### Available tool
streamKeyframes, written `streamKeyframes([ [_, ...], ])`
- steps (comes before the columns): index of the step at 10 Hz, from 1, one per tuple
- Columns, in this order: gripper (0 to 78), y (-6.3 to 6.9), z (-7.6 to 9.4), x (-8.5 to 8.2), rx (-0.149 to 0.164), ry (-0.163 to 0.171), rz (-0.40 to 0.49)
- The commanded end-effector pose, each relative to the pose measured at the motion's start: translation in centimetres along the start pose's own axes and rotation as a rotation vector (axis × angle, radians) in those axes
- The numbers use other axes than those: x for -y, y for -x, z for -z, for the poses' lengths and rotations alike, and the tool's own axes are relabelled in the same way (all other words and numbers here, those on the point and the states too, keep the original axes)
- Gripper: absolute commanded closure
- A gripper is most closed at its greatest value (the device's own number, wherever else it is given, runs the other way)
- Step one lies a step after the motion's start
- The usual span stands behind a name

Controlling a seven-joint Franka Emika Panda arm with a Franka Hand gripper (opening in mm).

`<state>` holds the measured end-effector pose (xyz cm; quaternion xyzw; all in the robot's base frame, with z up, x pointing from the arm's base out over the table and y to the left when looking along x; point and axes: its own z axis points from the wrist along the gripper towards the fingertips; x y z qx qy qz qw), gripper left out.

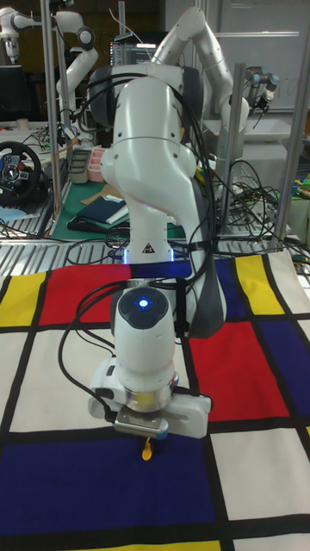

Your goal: Remove the bubble ring from the ball

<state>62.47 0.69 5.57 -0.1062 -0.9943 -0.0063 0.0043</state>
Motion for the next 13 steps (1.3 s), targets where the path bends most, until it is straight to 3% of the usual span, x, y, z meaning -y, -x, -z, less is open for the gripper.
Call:
streamKeyframes([
  [1, 76.4, -0.5, -0.7, 0.1, -0.014, -0.004, -0.001],
  [7, 76.4, -0.5, -0.7, 0.1, -0.014, -0.004, -0.001],
  [8, 76.4, -0.6, 1.5, 0.5, -0.021, -0.008, -0.026],
  [13, 76.4, -0.7, 2.1, 0.4, -0.024, -0.011, -0.032],
])
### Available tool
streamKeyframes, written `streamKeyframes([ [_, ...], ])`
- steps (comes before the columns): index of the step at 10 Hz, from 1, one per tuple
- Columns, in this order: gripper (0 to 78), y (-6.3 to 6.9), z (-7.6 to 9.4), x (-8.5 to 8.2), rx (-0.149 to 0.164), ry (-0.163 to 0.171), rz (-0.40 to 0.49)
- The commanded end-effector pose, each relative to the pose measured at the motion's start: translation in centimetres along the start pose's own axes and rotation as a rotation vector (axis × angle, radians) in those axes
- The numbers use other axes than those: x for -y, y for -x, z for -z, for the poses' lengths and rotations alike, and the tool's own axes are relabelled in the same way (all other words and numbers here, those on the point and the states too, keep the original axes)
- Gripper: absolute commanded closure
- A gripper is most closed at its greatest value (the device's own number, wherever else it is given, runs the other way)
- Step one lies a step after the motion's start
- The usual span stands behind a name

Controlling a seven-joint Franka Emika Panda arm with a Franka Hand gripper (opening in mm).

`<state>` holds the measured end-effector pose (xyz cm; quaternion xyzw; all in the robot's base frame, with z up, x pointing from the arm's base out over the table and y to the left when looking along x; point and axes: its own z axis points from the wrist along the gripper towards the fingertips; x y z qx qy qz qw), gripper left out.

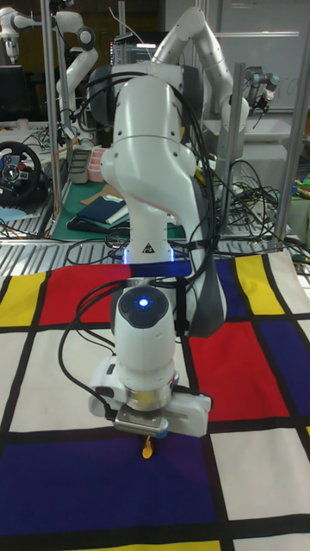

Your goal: Remove the bubble ring from the ball

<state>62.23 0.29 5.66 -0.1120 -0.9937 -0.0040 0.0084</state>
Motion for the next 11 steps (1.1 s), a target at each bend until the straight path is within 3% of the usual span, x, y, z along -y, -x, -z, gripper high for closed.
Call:
streamKeyframes([
  [1, 76.4, -0.5, 2.2, 0.0, -0.016, -0.009, -0.022],
  [6, 76.4, -0.5, 3.3, -0.3, -0.018, -0.014, -0.033],
  [11, 76.4, -0.8, 5.8, 0.8, -0.06, -0.024, 0.006],
])
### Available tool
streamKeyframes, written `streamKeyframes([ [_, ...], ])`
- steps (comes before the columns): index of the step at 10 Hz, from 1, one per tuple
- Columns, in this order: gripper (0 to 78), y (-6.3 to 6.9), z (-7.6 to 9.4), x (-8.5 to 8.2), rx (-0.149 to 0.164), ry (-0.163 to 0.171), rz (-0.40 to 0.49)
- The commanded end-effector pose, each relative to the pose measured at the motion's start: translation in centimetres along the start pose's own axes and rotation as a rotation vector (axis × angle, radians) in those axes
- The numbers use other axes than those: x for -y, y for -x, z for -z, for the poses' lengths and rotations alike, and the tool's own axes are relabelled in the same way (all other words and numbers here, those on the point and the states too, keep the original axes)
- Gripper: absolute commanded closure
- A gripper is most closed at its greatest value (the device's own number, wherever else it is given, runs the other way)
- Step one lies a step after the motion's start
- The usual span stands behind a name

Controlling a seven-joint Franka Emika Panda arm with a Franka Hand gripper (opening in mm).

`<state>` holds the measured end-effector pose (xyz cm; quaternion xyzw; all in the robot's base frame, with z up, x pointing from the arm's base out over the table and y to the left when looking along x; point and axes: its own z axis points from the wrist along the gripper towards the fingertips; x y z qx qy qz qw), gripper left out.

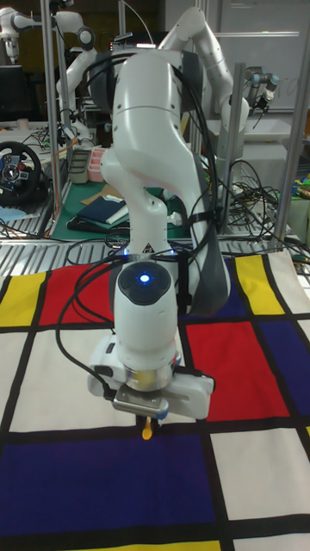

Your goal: Remove the bubble ring from the ball

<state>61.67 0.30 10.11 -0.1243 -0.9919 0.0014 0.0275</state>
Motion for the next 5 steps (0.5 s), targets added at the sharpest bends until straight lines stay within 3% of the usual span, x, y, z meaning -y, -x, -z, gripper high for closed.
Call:
streamKeyframes([
  [1, 76.4, -0.4, 1.8, 1.1, -0.027, -0.022, 0.058],
  [5, 76.4, -1.1, 3.6, 2.5, -0.04, -0.044, 0.114],
])
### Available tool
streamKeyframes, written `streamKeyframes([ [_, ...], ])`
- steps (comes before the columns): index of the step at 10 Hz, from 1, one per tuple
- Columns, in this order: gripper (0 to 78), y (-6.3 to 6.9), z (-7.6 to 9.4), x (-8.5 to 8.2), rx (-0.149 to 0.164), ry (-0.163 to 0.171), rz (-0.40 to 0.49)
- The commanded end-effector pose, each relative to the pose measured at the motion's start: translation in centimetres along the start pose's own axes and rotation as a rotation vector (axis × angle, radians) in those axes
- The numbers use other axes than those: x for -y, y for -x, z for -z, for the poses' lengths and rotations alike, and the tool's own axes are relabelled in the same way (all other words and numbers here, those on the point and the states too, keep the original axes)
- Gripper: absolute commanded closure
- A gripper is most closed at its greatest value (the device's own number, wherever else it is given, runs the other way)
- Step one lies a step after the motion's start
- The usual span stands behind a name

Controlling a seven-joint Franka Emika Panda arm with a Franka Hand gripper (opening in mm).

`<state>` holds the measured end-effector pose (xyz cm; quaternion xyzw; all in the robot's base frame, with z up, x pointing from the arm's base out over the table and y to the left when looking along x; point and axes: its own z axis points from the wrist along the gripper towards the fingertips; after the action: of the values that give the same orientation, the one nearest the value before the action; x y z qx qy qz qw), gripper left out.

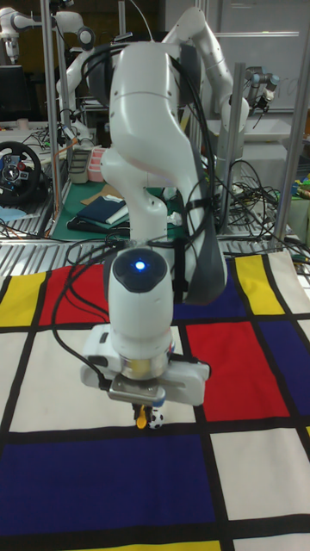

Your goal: Remove the bubble ring from the ball

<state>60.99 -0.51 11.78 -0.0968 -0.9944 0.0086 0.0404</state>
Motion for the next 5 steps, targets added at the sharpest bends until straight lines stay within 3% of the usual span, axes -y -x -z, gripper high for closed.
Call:
streamKeyframes([
  [1, 76.4, -0.8, 2.2, 1.9, -0.018, -0.032, 0.071],
  [5, 76.4, -0.4, 2.2, 3.7, -0.021, -0.033, 0.141],
])
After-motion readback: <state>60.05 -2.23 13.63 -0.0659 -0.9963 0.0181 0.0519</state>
